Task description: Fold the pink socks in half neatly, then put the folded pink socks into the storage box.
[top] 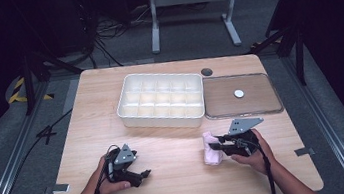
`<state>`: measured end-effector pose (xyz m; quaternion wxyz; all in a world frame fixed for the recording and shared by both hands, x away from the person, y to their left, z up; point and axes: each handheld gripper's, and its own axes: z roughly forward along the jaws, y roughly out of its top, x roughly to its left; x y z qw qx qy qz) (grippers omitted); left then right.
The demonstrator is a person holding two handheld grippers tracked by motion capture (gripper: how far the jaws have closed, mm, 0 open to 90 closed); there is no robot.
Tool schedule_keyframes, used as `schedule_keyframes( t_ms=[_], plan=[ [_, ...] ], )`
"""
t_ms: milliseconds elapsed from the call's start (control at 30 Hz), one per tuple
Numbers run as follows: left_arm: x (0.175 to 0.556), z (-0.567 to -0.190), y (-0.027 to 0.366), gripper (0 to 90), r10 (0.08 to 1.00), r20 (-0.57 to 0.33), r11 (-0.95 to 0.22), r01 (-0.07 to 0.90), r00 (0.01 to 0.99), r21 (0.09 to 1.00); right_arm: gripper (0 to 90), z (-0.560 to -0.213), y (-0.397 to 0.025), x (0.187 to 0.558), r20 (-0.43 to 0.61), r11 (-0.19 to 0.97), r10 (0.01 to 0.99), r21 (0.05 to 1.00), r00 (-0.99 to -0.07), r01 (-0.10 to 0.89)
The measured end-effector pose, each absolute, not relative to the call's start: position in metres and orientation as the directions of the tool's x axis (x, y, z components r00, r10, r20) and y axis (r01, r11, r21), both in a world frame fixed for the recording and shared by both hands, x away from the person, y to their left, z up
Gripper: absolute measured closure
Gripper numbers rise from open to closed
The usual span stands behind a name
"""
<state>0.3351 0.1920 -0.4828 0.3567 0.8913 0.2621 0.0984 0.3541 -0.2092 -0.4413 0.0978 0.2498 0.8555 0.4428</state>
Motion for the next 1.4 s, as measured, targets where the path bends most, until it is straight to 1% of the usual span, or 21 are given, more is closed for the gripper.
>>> schedule_keyframes(
  t_ms=[233,500,600,933,1400],
  plan=[
    [0.337,-0.483,0.192,13.7,0.524,-0.012,-0.615,0.388,0.852,0.687,72.4,-0.432,-0.215,0.353,0.016,0.467,0.532,0.829,-0.847,0.309],
    [0.338,-0.483,0.191,13.0,0.525,-0.018,-0.612,0.392,0.851,0.687,72.3,-0.427,-0.221,0.352,-0.004,0.456,0.552,0.838,-0.834,0.298],
    [0.338,-0.483,0.191,13.0,0.524,-0.017,-0.614,0.391,0.852,0.686,72.3,-0.424,-0.224,0.351,-0.028,0.457,0.565,0.843,-0.824,0.284],
    [0.338,-0.483,0.191,13.1,0.526,-0.017,-0.612,0.393,0.85,0.686,72.3,-0.415,-0.23,0.352,-0.034,0.422,0.585,0.866,-0.81,0.268],
    [0.338,-0.483,0.191,12.9,0.526,-0.016,-0.612,0.392,0.85,0.686,72.1,-0.407,-0.239,0.35,-0.055,0.402,0.605,0.882,-0.795,0.245]
  ],
)
